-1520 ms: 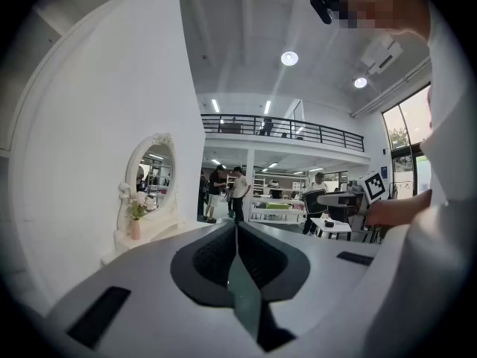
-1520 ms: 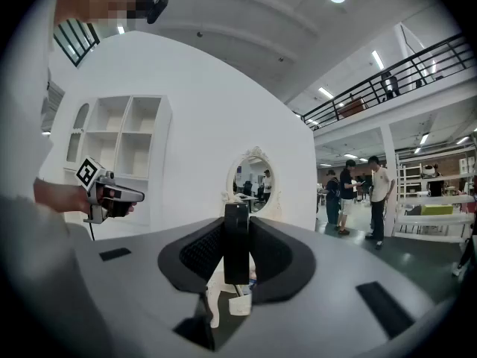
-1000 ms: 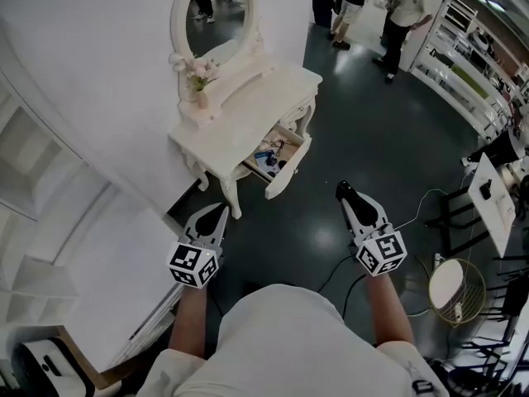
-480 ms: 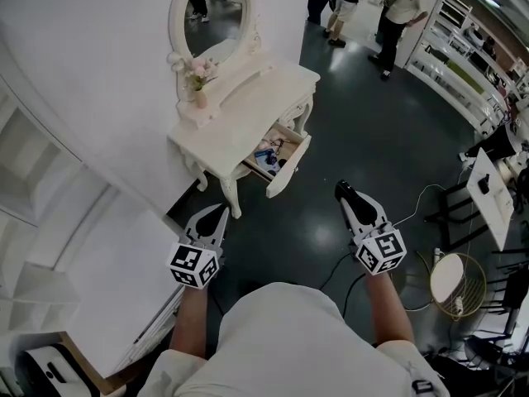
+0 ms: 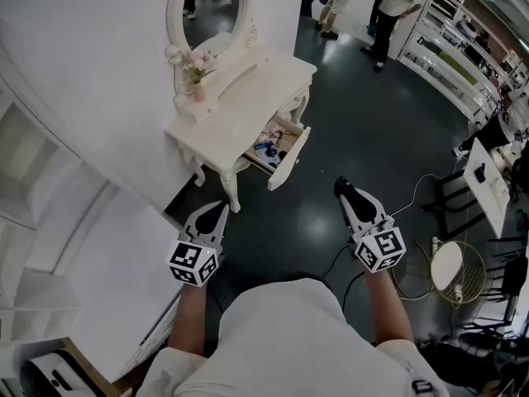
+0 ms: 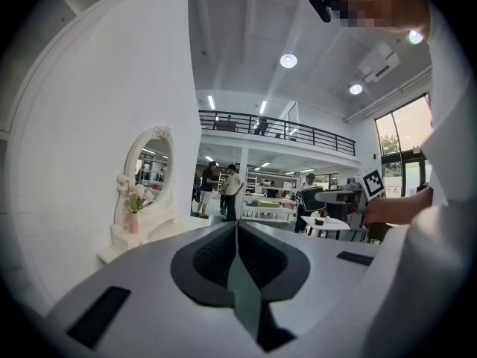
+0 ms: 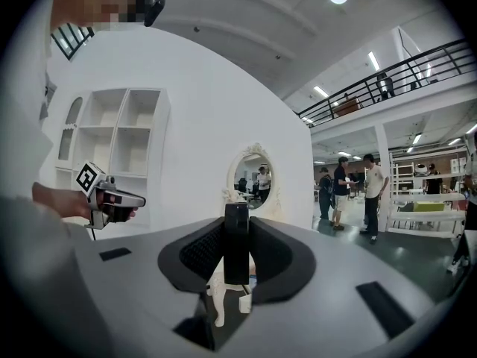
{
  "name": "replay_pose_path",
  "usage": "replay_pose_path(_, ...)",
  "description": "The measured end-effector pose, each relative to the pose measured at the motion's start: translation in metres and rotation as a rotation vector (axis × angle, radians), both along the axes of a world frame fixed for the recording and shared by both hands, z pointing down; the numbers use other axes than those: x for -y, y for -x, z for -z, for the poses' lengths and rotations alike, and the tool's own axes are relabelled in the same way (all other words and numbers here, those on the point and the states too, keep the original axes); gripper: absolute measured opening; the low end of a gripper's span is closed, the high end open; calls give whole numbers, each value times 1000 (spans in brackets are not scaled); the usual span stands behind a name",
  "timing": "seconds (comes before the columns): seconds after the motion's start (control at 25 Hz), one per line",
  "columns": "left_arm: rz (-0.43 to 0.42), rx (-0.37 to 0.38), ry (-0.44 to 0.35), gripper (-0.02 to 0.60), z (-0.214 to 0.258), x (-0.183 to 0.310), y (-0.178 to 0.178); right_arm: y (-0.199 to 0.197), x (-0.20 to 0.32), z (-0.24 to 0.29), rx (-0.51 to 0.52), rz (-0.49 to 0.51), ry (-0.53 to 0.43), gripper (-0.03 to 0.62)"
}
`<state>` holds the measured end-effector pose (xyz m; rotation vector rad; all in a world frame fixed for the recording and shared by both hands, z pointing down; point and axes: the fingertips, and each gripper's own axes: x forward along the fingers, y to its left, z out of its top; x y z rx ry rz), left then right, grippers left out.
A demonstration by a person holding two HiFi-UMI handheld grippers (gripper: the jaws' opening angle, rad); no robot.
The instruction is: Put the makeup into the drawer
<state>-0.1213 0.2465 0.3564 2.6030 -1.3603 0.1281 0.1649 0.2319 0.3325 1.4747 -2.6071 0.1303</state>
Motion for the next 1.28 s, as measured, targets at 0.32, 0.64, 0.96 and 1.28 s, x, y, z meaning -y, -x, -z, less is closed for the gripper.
replay_pose_path(0.32,-2,-10,12,25,-6,-9,14,17,-7,-4,-10,3,15,106)
replay_pose_path(0.64,9,-11,33,25,-15,-4,24,28,-2,-10,-12,13,25,106)
replay_pose_path(0.96,12,1,34,25,-16,21,17,20,24,-14,4,10,28,106)
replay_pose_path(1.28,30,11,42,25,-20,65,5,15,75,-23,-6,41,35,106)
